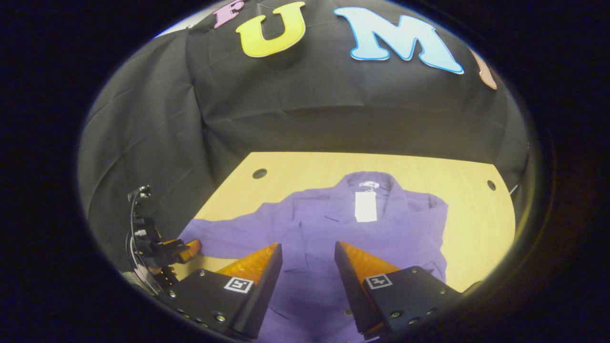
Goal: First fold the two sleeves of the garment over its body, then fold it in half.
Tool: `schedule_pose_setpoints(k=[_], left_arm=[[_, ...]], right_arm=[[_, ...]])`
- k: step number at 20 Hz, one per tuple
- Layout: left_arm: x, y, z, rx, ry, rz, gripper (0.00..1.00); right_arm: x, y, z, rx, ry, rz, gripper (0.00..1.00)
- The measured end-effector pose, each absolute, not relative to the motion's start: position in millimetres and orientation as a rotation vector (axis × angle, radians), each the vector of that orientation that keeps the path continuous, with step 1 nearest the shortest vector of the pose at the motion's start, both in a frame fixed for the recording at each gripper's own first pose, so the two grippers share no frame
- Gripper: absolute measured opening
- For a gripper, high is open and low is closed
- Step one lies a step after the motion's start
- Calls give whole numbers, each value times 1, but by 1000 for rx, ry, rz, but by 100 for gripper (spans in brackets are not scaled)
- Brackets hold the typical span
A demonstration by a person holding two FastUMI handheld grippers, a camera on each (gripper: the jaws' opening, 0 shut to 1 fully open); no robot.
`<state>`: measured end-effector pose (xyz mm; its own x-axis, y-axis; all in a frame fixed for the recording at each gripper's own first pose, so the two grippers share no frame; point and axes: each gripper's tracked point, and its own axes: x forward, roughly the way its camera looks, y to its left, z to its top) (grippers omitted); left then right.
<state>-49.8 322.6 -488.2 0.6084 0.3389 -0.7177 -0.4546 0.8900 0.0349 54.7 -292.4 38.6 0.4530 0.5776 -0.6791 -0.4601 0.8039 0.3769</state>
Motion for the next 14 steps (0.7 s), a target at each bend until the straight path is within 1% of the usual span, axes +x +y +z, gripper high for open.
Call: schedule_pose_setpoints(k=[6,7,9,11,12,14], left_arm=[[-55,327,-481,-138,792,421,86],[-53,323,-481,-146,789,401,81],[-50,320,-483,-138,795,399,65],[-44,312,-484,-142,791,384,65],[-44,311,-486,-140,798,385,42],[-44,313,-485,-132,806,391,42]], right_arm=[[14,-357,17,119,983,571,71],[6,-369,13,115,1001,555,71],[-13,-392,4,114,1043,521,70],[-30,-416,-4,109,1084,482,71],[-37,-426,-9,110,1104,462,70],[-50,-445,-18,113,1138,423,70]])
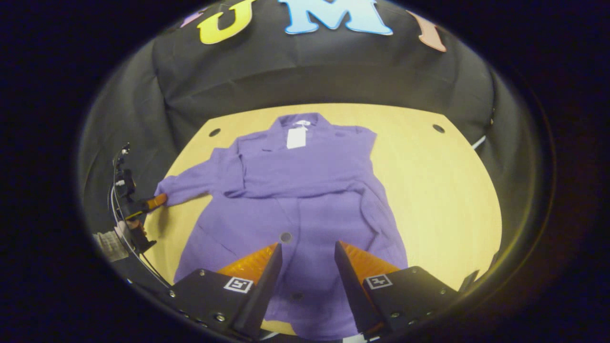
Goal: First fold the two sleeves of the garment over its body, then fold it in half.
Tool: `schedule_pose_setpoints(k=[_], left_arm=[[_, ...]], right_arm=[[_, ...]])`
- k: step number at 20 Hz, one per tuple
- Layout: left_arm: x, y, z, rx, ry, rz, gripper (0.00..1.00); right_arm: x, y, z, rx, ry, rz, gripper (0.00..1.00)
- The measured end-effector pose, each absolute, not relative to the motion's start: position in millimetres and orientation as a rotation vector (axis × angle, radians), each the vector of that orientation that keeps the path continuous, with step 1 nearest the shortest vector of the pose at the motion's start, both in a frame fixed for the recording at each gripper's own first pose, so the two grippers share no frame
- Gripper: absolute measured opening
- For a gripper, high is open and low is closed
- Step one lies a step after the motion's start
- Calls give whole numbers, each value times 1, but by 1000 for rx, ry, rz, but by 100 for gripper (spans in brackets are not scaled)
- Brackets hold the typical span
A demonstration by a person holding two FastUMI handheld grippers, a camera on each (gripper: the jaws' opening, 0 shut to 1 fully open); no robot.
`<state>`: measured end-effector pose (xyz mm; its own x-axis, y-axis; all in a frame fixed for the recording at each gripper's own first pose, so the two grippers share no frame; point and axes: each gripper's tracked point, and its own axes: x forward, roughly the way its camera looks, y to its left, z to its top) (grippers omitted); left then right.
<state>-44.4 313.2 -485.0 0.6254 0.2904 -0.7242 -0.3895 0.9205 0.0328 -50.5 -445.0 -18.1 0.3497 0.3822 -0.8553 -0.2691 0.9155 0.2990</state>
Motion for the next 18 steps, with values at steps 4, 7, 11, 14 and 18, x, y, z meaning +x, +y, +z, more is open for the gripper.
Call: schedule_pose_setpoints(k=[4,7,11,14,18], left_arm=[[-42,306,-486,-79,839,436,12],[-36,299,-486,2,879,433,6],[-20,276,-478,35,890,346,6],[1,239,-448,66,838,254,7],[44,172,-400,91,739,121,7]], right_arm=[[-77,-476,-38,111,1207,361,71],[-90,-494,-50,98,1235,321,70],[-105,-507,-61,115,1269,285,70],[-112,-516,-68,166,1291,243,69],[-118,-528,-76,178,1303,211,69]])
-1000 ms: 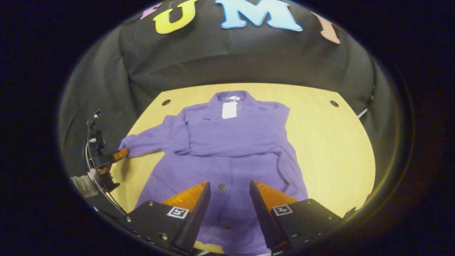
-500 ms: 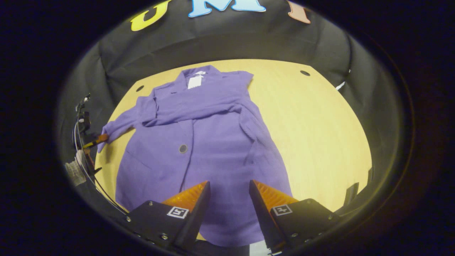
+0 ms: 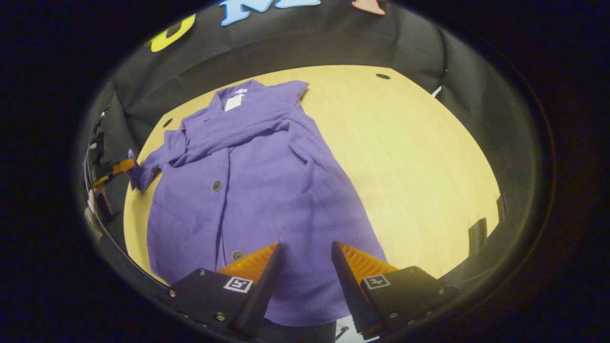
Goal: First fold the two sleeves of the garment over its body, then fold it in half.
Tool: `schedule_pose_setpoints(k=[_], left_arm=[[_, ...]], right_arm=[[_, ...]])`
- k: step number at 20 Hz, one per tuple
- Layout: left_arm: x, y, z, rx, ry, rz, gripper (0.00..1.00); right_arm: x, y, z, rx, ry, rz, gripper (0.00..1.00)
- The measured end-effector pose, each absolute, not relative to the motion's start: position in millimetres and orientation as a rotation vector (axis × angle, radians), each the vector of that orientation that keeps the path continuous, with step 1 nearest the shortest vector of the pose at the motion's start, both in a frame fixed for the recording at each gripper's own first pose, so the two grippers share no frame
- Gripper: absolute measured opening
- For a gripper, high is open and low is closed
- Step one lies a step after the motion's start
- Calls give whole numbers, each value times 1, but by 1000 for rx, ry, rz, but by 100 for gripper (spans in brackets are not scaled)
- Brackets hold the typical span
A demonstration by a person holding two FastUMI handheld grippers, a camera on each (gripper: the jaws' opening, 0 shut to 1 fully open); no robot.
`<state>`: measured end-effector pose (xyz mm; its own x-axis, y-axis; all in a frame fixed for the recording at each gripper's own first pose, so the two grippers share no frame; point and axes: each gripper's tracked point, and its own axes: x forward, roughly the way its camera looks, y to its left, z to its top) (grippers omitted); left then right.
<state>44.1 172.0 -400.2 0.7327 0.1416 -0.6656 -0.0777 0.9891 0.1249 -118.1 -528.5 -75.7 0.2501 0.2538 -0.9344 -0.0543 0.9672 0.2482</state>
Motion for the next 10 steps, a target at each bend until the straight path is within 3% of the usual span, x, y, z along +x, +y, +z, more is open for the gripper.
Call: schedule_pose_setpoints(k=[10], left_arm=[[114,-41,-344,119,613,-215,6]], right_arm=[[-137,-536,-87,235,1307,203,69]])
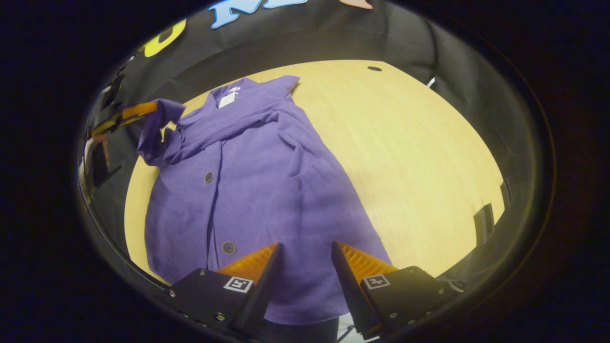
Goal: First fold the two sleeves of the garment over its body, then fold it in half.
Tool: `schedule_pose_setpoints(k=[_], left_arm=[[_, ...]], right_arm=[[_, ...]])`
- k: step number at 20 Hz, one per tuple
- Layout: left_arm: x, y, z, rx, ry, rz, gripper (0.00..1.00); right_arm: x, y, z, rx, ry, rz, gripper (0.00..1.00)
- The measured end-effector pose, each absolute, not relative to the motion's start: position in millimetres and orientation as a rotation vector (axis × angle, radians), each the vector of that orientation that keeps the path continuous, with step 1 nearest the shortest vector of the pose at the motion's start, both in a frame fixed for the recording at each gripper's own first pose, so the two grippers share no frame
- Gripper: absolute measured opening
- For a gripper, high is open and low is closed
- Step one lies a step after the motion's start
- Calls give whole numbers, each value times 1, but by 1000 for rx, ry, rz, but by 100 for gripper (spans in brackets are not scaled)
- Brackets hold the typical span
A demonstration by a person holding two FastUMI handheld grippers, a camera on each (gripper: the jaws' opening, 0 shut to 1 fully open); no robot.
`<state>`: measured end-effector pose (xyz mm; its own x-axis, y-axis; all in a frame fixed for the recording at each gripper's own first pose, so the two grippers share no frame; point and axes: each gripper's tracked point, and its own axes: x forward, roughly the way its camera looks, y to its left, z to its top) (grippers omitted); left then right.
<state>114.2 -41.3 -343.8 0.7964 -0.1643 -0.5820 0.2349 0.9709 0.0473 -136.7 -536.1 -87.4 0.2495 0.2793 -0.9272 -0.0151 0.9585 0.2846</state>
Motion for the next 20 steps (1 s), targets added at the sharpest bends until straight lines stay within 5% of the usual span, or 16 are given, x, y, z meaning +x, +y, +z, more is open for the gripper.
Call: schedule_pose_setpoints(k=[10,20], left_arm=[[123,-219,-342,108,618,-407,7],[117,-295,-380,109,699,-432,7]], right_arm=[[-152,-559,-90,319,1298,166,69],[-149,-585,-91,373,1310,194,67]])
